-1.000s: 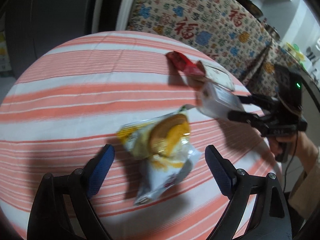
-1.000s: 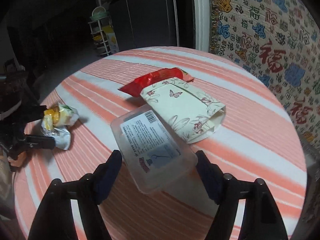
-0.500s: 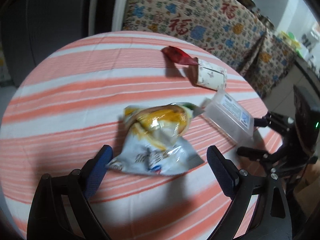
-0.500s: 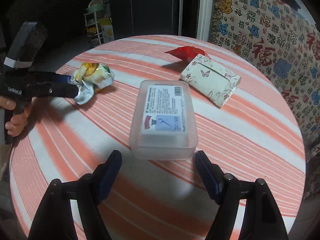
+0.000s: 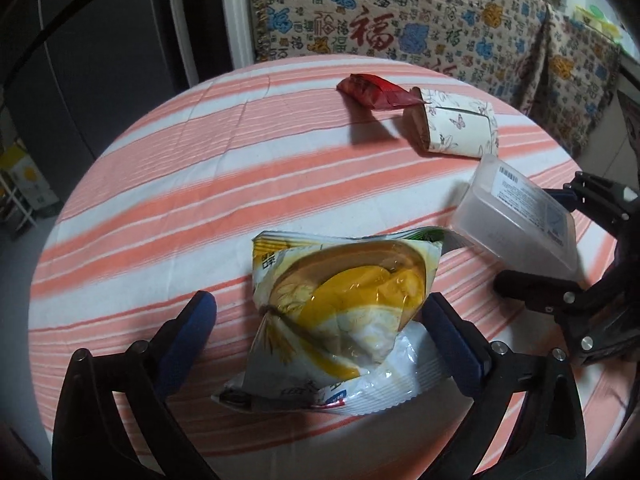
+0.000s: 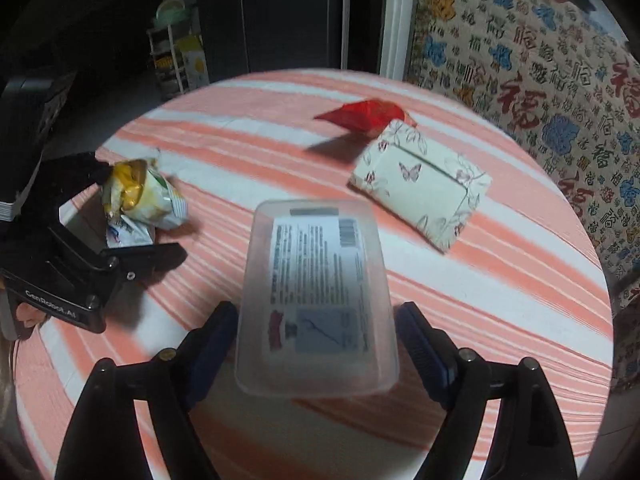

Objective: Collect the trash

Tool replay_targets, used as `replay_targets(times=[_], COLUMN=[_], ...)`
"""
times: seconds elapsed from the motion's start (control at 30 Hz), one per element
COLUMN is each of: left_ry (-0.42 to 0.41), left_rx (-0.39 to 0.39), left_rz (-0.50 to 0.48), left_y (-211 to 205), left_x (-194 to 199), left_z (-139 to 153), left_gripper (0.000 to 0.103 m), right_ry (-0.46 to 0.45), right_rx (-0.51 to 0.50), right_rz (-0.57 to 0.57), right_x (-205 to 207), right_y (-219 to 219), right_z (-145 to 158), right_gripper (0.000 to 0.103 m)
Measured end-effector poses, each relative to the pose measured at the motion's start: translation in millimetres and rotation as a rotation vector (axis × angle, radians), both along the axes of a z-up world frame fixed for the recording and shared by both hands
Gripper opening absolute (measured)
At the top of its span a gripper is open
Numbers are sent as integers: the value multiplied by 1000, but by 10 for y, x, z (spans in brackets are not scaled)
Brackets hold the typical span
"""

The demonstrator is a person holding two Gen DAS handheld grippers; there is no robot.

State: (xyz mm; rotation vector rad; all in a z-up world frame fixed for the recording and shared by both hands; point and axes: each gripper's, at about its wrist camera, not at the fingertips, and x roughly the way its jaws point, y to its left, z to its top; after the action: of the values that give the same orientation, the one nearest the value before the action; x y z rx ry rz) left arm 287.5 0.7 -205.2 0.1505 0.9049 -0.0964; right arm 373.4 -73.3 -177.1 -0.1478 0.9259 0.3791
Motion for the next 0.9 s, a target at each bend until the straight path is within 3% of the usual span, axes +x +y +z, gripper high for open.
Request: replay_targets(times=[0.13,0.27,0.4,0.47,0.5,0.53,0.7,0.9], left_ry=[-27,-41,-56,-55,-57,-64,-91,-119], left_rx=[-7,-30,-54,-64,-68,-73,-148,-195], left_rz=[-16,-23,-21,-23,-24,-24,-25,-71], left_y=[-9,-8,-6,5,0,4,-9,-302], left_x=[-72,-132,-173,-196,-203,-227,-365,-477], left_z=[41,74,126,153,167,191,336,549], left_gripper=[83,75,63,60,54,49,41,39], right_ry=[0,79,93,139,157,167,122,62], right_rx=[3,-29,8,20,16,2,90,113], right_rz=[9,26,45,63,62,44,-21,-86], right_x=[61,103,157,213,222,241,33,-263], right_y=[-20,6,3,32,52,48,-130,-434], right_z=[-14,36,225,206,185,170,353,597], right_gripper=[91,90,90,83,62,61,61,61])
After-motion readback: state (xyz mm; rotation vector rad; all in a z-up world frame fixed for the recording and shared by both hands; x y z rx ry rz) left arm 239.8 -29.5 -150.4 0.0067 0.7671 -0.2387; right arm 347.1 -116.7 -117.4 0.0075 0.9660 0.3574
